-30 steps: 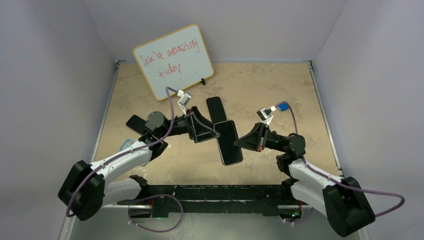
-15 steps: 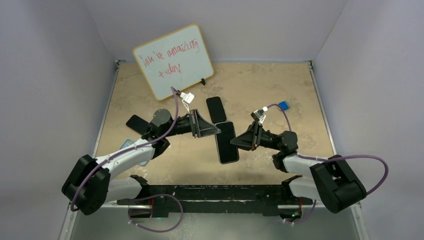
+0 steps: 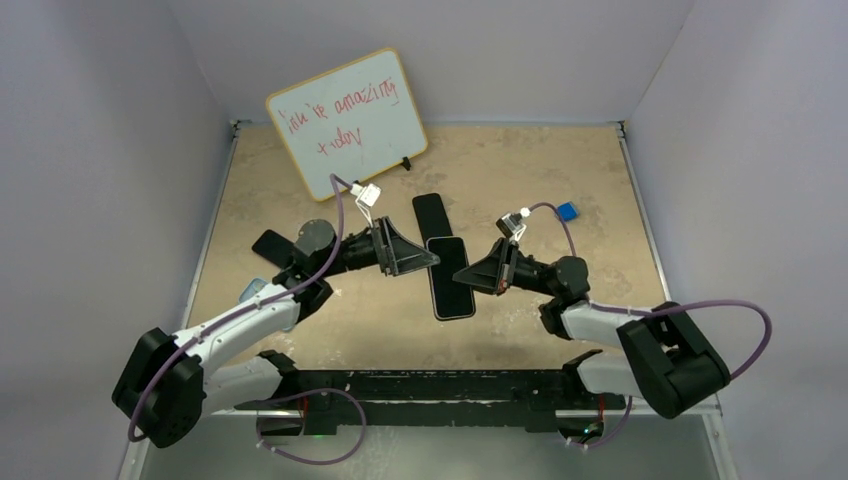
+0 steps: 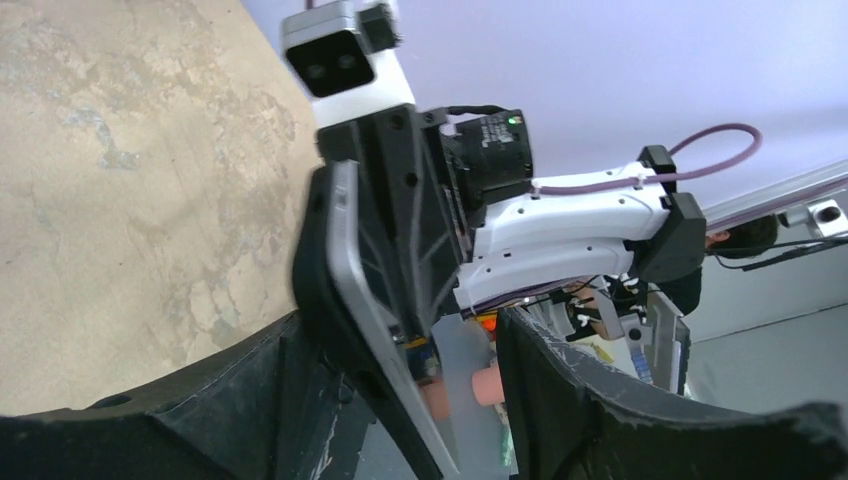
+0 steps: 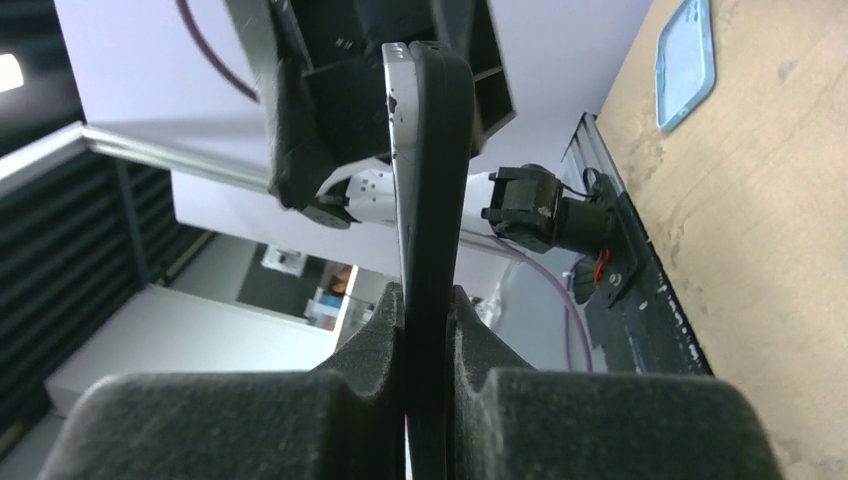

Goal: Put the phone into the phone case

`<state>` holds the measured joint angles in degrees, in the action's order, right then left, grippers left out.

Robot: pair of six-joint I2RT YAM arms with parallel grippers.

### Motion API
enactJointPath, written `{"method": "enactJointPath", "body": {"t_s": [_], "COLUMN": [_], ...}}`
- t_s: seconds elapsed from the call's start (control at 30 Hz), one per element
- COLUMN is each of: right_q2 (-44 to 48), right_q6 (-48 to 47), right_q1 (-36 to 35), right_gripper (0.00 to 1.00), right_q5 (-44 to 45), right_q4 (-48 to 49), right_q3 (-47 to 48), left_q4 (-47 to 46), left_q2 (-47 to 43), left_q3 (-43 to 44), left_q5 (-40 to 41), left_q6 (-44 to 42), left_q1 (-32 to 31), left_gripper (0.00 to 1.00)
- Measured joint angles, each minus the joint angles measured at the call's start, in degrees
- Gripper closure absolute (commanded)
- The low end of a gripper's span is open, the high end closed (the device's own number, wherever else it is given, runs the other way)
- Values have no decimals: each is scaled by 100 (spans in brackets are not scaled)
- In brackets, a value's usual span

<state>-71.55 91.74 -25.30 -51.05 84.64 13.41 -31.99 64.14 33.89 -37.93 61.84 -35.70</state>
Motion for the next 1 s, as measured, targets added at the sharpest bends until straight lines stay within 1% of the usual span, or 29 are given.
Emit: {"method": "enactJointPath", "body": {"t_s": [0.07,0.13,0.17,0.2,0.27,0.3,0.33,0.37,0.4,0.43,0.47,0.5,0.53,0.6,0.63,0.67,0.77,0.8,0.83,0.87,0.93,1.0], "right_q2": [-186,-393,-457,-494,-505,-496,-494,-494,-494,-492,-492,-487,-476,-393,-343,-295,-111,-52,-2,33,74,105], "right_q6": [227,452,516,557,608,590,516,415,319,284,293,280,236,92,-11,-116,-404,-450,-487,-525,-549,-544], "right_q1": [-7,-35,-70,-92,-155,-184,-184,-188,-188,-188,-195,-219,-245,-269,-269,-267,-243,-245,-260,-284,-295,-306], "right_gripper": [100,100,99,99,97,94,87,75,62,54,52,56,66,89,95,99,100,100,100,100,100,100], "right_q5": [57,61,63,66,103,129,181,210,243,267,289,299,297,299,308,319,369,382,380,378,387,433], "right_q4": [15,98,114,131,181,243,264,275,271,240,168,125,114,72,2,-114,-417,-516,-568,-581,-549,-516], "right_q3": [0,0,0,-4,-4,-4,-7,-9,-9,-15,-15,-15,-15,-13,-9,13,201,275,352,420,492,501], "left_q4": [-291,-511,-560,-575,-595,-599,-590,-511,-302,-50,116,302,415,640,772,907,1421,1545,1637,1731,1786,1725], "left_q2": [-81,-79,-55,-31,37,68,68,63,57,59,68,85,116,225,284,326,313,260,195,120,9,-83], "left_q3": [-208,-402,-479,-509,-542,-542,-540,-520,-457,-361,-286,-175,-107,59,186,337,697,772,791,789,769,710], "left_q5": [33,133,181,205,284,299,334,387,442,485,505,514,514,490,444,407,439,503,592,651,671,579], "left_q6": [155,299,367,409,490,568,658,717,745,726,658,540,452,345,315,264,35,-105,-214,-293,-304,-291], "left_q1": [0,7,15,20,33,44,46,44,44,44,37,24,0,-4,-4,-4,26,28,28,28,28,35], "left_gripper": [38,49,57,68,96,100,100,100,100,100,100,100,100,100,99,88,51,45,40,37,34,33]}}
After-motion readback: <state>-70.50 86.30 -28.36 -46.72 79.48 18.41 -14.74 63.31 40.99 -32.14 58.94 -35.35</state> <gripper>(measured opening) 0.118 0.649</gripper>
